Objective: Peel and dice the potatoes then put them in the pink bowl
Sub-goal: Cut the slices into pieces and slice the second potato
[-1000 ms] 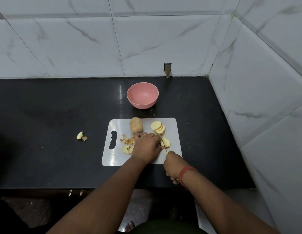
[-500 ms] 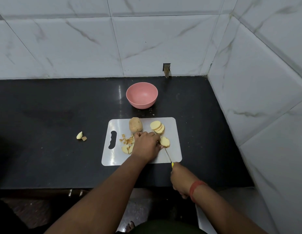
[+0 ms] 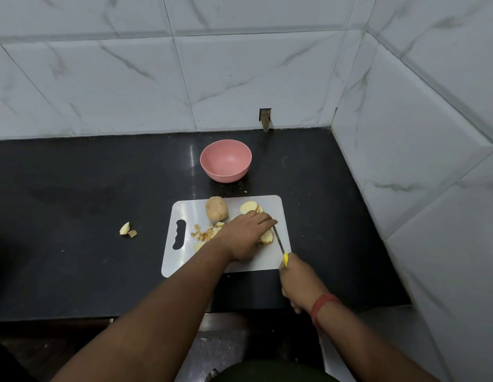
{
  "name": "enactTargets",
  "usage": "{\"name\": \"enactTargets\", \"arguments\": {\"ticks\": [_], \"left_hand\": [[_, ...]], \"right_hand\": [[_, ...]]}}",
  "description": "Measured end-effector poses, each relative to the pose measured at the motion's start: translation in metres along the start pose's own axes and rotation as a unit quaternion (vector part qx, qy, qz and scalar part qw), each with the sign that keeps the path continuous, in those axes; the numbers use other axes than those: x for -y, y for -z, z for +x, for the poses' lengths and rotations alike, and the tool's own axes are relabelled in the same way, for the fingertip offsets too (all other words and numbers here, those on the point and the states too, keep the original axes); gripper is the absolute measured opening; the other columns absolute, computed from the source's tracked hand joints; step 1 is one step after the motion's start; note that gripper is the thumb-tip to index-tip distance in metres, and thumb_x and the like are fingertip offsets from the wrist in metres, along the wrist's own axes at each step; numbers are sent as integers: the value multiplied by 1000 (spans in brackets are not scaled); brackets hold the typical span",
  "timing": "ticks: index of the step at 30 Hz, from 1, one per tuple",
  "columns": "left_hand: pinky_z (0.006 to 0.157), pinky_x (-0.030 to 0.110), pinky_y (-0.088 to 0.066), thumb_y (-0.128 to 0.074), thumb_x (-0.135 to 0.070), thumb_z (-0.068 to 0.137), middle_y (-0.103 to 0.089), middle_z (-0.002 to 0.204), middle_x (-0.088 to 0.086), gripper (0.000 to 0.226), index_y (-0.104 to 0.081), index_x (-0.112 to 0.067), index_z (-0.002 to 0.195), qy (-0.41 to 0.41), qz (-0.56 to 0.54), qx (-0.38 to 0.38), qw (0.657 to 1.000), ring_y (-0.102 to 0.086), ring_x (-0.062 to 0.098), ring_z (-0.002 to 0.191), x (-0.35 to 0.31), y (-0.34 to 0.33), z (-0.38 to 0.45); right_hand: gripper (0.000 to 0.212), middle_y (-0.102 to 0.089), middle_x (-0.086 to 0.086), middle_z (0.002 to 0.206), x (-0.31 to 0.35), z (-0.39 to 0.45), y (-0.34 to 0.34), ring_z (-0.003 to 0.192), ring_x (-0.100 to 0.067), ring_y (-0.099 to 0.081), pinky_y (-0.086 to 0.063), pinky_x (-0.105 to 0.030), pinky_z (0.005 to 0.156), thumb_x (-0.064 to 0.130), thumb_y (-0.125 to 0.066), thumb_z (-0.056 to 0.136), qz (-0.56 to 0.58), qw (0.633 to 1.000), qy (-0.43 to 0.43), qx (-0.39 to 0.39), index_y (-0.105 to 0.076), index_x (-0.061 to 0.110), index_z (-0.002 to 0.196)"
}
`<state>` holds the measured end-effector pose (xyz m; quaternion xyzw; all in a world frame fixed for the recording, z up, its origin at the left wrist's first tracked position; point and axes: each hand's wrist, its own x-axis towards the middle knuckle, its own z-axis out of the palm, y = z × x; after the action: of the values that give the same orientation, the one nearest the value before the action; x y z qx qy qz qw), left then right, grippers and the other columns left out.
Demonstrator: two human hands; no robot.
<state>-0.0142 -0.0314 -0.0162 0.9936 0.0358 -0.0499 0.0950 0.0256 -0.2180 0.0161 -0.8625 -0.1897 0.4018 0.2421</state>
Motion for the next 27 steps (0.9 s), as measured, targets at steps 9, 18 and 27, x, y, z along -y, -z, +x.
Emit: {"name": "enactTargets", "arguments": {"ticks": [9,18,27], "left_hand": [[90,33,-45,-56,-16,99,-49,141,9,83,-1,-25,161,61,-25,5,998,-47,23,120,-4,-7,0],[93,35,-44,-52,-25,102,-51,140,7,57,-33,-22,156,69,4,-54,996,-48,24,122,-7,-19,-6],[78,34,-44,-56,-37,100,-56,117,6,35,-62,-16,126,145,-8,-75,987,-55,24,103,-13,-22,-7]], "right_hand": [[17,-60,-13,81,11,5,8,54,-22,-50,-44,-25,45,24,-28,98,40,999,-15,4,-42,15,102],[21,-56,-8,72,11,7,11,49,-19,-46,-39,-20,41,28,-28,100,90,993,-72,10,-45,16,98],[4,-52,-6,70,17,0,8,52,-18,-54,-50,-25,50,11,-35,98,-1,998,-41,42,-39,10,98]]}}
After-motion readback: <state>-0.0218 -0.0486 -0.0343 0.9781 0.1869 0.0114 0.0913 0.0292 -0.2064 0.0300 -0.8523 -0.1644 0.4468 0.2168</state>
